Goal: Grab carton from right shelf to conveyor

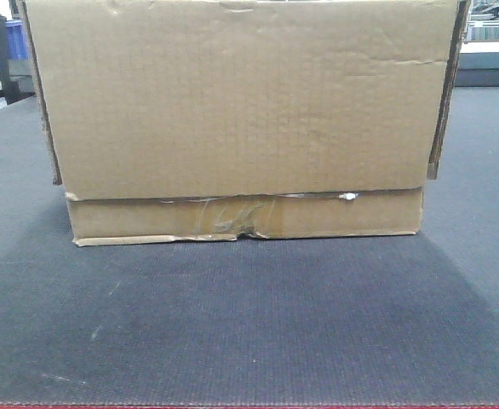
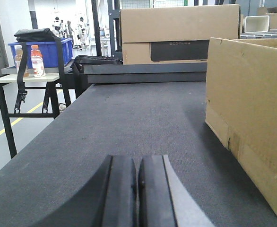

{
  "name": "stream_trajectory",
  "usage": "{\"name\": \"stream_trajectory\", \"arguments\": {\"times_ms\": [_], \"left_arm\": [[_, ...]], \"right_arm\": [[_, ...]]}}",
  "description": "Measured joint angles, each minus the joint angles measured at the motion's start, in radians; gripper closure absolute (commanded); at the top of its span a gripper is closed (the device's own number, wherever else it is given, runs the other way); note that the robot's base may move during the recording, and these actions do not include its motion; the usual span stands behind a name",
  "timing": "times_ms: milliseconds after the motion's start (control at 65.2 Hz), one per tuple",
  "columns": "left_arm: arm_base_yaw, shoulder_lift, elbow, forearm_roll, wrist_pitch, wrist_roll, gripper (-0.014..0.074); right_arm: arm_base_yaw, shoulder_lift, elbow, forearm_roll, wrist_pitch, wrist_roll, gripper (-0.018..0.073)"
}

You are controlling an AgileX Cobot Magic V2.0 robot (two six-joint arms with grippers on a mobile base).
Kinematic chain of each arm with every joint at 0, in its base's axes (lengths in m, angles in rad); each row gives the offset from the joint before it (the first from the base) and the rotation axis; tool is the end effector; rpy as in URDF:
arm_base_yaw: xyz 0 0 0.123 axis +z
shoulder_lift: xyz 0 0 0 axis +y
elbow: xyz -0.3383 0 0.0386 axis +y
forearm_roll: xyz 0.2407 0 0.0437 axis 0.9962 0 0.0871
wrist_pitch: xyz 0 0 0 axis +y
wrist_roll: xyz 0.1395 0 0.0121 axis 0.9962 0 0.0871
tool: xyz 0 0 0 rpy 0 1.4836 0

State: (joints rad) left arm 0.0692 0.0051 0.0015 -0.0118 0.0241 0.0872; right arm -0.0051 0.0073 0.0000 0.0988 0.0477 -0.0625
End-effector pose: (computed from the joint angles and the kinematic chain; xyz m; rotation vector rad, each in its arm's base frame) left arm 0.0426 0.0029 0.2132 0.0049 1.5154 0.1156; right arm 0.0430 0.0004 0.2105 0.0280 1.5382 0.0283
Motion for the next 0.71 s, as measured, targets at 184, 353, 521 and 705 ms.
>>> {"name": "stream_trajectory", "arguments": {"times_ms": [184,353,521,705], "left_arm": [[0.0,0.0,0.0,0.0,0.0,0.0,0.0576],[0.0,0.0,0.0,0.0,0.0,0.0,0.0576],[0.0,0.0,0.0,0.0,0.0,0.0,0.0576],[0.0,0.0,0.0,0.0,0.0,0.0,0.0576]], "right_arm": [[0.0,0.0,0.0,0.0,0.0,0.0,0.0629],[0.0,0.0,0.0,0.0,0.0,0.0,0.0629],[0.0,0.0,0.0,0.0,0.0,0.0,0.0629],[0.0,0.0,0.0,0.0,0.0,0.0,0.0629]]}}
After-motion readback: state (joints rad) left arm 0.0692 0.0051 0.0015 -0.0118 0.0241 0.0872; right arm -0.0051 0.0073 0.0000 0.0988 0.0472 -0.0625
